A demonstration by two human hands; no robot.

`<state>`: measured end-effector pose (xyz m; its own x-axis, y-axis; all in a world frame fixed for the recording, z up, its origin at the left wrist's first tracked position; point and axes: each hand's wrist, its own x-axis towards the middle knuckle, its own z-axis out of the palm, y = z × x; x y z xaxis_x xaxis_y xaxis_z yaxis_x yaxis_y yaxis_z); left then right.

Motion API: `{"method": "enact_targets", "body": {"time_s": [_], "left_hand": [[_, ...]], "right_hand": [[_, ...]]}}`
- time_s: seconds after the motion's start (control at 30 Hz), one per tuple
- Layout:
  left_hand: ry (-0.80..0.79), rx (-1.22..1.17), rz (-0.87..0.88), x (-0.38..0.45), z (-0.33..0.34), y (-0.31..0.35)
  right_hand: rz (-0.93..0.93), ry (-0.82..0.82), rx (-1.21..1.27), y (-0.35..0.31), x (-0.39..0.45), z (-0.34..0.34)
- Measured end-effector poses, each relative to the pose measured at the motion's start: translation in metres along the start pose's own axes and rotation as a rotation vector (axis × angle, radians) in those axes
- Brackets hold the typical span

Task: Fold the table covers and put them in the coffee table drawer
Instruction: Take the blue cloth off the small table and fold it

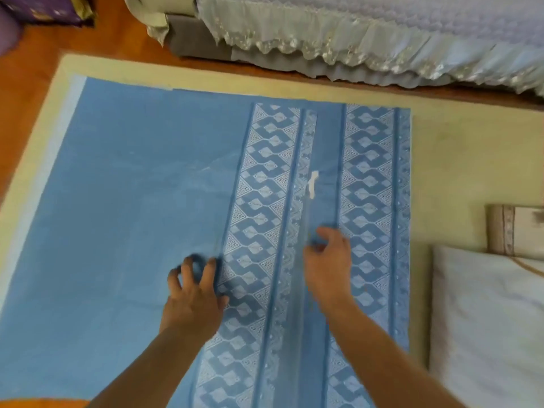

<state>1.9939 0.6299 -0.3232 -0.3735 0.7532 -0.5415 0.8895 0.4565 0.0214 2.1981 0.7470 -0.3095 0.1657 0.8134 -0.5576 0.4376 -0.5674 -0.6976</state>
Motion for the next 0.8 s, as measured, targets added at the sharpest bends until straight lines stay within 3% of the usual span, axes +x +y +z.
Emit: {"method": "enact_targets", "body": {"time_s": [0.17, 0.3, 0.4, 0.5, 0.57, 0.63, 0.7, 0.8], "left_hand": [[-0.034, 0.062, 0.017, -0.006, 0.002, -0.004], [-0.068, -0.082, 0.064, -0.013, -0.004, -0.016], [0.064, -0.341, 0.111, -0.028, 0.008, -0.036], [0.213, -0.422, 0.177, -0.070, 0.029, -0.067], [0.210, -0.509, 0.147, -0.107, 0.050, -0.096], [0.075, -0.703, -0.002, -0.147, 0.066, -0.125], [-0.135, -0.940, -0.291, -0.178, 0.074, -0.147], [-0.362, -1.351, -0.676, -0.207, 0.079, -0.165]], "right_hand": [[0.026, 0.023, -0.064, 0.047, -0.086, 0.028], [0.068, 0.048, -0.042, 0.063, -0.120, 0.047], [0.103, 0.093, 0.008, 0.067, -0.137, 0.062], [0.126, 0.143, 0.072, 0.074, -0.150, 0.070], [0.194, 0.085, 0.106, 0.082, -0.161, 0.071], [0.266, -0.033, 0.011, 0.098, -0.178, 0.073], [0.330, -0.103, -0.161, 0.118, -0.196, 0.072], [0.327, -0.026, -0.275, 0.130, -0.204, 0.061]]}}
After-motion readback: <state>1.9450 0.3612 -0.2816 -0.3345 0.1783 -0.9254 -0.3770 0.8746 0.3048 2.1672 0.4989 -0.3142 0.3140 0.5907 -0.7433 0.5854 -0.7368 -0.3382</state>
